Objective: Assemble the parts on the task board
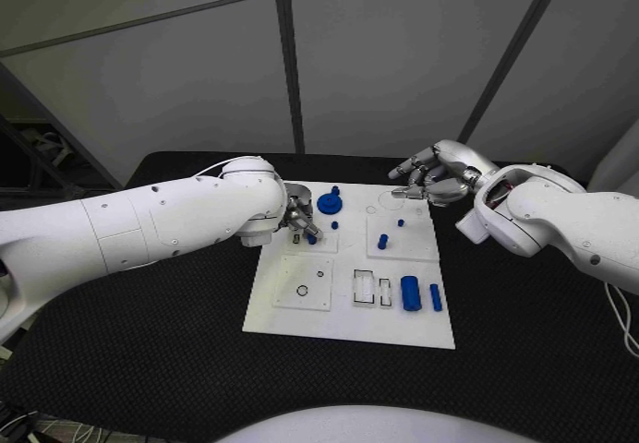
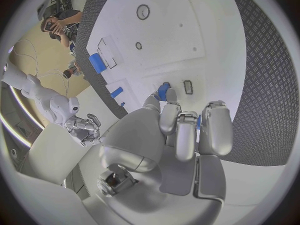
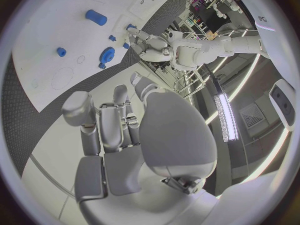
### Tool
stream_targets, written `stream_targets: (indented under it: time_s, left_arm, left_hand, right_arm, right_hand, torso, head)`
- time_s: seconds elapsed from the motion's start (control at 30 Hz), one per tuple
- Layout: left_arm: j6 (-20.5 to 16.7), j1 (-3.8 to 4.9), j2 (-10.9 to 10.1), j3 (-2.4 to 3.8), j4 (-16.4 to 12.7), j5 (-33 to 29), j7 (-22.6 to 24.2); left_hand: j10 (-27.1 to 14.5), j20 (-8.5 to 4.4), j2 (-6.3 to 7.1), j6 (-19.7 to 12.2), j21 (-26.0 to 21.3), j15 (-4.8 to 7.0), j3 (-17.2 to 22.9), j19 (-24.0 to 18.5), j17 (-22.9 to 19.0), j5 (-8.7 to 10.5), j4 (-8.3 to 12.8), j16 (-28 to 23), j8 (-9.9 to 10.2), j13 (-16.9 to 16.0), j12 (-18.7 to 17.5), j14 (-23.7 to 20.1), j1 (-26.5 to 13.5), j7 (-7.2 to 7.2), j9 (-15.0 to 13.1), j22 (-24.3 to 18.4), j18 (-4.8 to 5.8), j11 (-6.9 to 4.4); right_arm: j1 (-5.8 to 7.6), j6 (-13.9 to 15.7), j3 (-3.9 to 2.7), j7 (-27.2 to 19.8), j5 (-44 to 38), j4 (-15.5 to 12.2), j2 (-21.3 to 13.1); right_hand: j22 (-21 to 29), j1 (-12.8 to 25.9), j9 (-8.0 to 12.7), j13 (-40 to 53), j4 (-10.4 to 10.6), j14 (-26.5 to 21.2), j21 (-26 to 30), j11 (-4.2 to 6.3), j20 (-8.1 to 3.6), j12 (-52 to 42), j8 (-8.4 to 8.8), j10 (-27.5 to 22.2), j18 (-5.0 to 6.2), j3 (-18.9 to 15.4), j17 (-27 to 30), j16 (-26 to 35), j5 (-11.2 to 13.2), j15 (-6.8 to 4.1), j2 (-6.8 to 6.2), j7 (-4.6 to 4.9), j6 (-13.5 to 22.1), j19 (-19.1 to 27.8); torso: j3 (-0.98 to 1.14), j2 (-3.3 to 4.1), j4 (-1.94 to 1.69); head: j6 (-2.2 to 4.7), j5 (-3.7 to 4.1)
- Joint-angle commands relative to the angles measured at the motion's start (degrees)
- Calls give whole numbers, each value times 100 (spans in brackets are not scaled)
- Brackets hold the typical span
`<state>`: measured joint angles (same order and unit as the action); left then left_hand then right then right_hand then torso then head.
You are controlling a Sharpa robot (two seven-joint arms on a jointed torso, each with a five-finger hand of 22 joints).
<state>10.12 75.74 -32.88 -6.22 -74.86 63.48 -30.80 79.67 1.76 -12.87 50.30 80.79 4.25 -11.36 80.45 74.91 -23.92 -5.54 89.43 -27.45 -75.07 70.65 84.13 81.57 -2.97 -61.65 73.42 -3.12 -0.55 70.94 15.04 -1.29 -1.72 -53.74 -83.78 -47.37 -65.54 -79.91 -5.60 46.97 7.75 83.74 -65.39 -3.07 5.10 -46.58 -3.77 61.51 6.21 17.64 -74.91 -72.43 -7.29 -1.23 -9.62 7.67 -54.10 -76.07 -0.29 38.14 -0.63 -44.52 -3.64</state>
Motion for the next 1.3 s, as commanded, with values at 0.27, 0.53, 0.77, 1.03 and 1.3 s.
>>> stream_targets:
  time_s: [0.27, 0.53, 0.77, 1.03, 1.3]
  left_arm:
    - [276, -64, 52, -34, 61, -86, -143]
    - [189, -68, 54, -35, 82, -88, -199]
    - [204, -71, 56, -35, 85, -88, -229]
    - [196, -75, 57, -35, 89, -88, -235]
    - [199, -78, 52, -34, 85, -88, -245]
  left_hand:
    - [90, -14, -8, 159, 17, 71, 316, 64, 1486, 143, 264, 35, -87, -584, 53, 579, -306, 117, -9, 65, -40, -127]
    - [122, -43, 90, 261, 52, 102, 165, 114, 1497, 237, 66, 45, -135, -576, 81, 583, -586, 157, 0, 144, -25, -162]
    - [164, -67, 158, 354, 92, 124, -13, 167, 1504, 683, -168, 52, -185, -582, 138, 586, -798, 186, 2, 229, -8, -187]
    - [169, -72, 190, 375, 101, 127, -82, 180, 1508, 757, -245, 56, -202, -581, 149, 587, -854, 186, 0, 251, -3, -188]
    - [174, -72, 197, 380, 108, 127, -93, 187, 1509, 763, -256, 57, -207, -584, 158, 587, -860, 188, -2, 265, -1, -188]
  right_arm:
    - [13, -48, -5, -23, -13, -21, 0]
    - [13, -51, -5, -18, -14, -23, 12]
    - [13, -50, -5, -14, -17, -25, 14]
    - [13, -48, -5, -12, -22, -27, 11]
    - [13, -48, -5, -11, -23, -26, 7]
  right_hand:
    - [-1, 32, 5, -2, 38, 147, 24, -5, -3, 13, 13, -41, -31, 10, -255, 10, -29, 9, -6, 24, 35, 43]
    - [0, 39, 6, -17, 46, 141, 30, -7, -1, 18, 12, -52, -29, 10, -248, 27, -29, 9, -5, 25, 41, 51]
    - [-1, 42, 6, -21, 49, 139, 29, -7, -1, 21, 12, -55, -29, 9, -243, 34, -29, 9, -5, 25, 42, 51]
    - [-1, 43, 6, -23, 50, 138, 29, -7, -1, 22, 12, -56, -29, 9, -241, 37, -28, 9, -4, 25, 42, 51]
    - [-1, 43, 6, -23, 50, 138, 29, -7, -1, 22, 12, -56, -29, 9, -241, 37, -28, 9, -4, 25, 42, 51]
  torso:
    - [-1, -4, -4]
    - [0, -2, 0]
    - [-1, -4, -3]
    - [-1, -5, -3]
    - [0, -4, -3]
  head:
    - [-17, 17]
    - [-28, 12]
    - [-29, 15]
    - [-36, 16]
    - [-45, 15]
